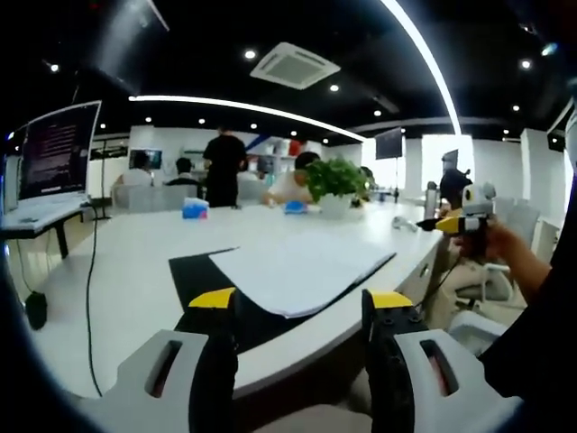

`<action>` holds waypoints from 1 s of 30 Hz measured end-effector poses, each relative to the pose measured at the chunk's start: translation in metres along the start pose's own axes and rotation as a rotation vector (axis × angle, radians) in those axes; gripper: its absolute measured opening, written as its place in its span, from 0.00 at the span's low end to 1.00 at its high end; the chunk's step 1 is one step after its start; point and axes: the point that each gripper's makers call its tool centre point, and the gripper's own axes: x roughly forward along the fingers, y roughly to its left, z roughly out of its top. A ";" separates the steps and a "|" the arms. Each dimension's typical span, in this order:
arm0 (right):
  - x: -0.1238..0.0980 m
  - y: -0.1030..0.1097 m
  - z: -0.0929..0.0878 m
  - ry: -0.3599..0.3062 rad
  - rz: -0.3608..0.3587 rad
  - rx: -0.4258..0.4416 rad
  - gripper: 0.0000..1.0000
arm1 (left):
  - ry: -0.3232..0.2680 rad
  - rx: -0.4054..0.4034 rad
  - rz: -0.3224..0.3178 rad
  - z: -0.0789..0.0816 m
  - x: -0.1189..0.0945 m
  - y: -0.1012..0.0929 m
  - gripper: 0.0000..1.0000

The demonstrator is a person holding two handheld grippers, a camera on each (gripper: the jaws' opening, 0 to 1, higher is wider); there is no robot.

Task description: Flip through the bound document one page at a time

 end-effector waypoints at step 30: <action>0.031 -0.046 -0.020 0.012 -0.043 -0.001 0.58 | 0.036 -0.010 -0.048 -0.014 0.064 0.015 0.52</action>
